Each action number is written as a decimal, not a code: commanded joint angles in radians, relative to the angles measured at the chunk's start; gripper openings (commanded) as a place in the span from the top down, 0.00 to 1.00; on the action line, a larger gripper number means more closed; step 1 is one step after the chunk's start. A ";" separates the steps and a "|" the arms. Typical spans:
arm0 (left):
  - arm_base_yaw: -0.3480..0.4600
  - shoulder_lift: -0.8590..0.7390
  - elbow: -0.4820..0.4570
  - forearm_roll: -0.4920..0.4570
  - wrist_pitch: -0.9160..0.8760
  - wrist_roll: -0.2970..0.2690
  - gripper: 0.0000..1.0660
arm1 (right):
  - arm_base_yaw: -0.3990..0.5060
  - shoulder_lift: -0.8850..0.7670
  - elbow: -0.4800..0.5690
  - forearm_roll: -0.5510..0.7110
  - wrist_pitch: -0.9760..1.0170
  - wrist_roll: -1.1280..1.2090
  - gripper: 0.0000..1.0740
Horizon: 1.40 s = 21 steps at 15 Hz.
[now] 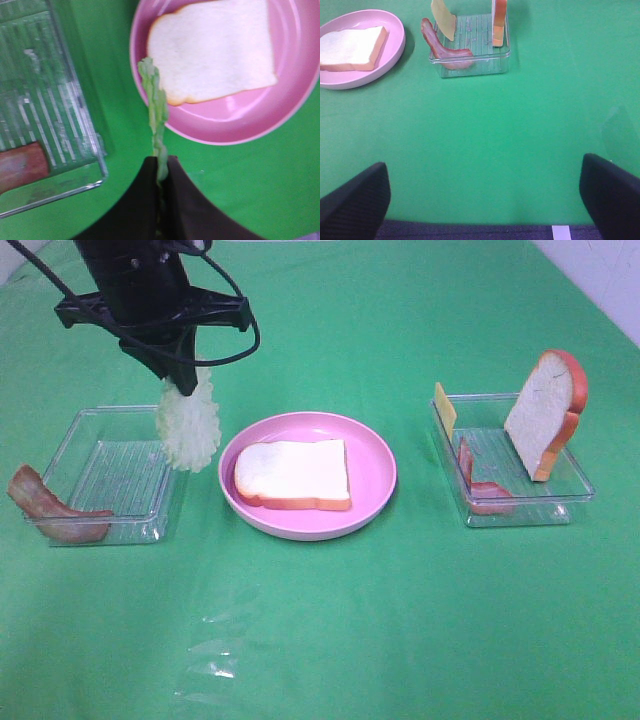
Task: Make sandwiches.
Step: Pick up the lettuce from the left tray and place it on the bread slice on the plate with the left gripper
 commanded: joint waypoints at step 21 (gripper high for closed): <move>-0.031 0.231 -0.002 -0.344 -0.368 0.454 1.00 | -0.006 -0.026 0.001 -0.008 -0.007 -0.007 0.09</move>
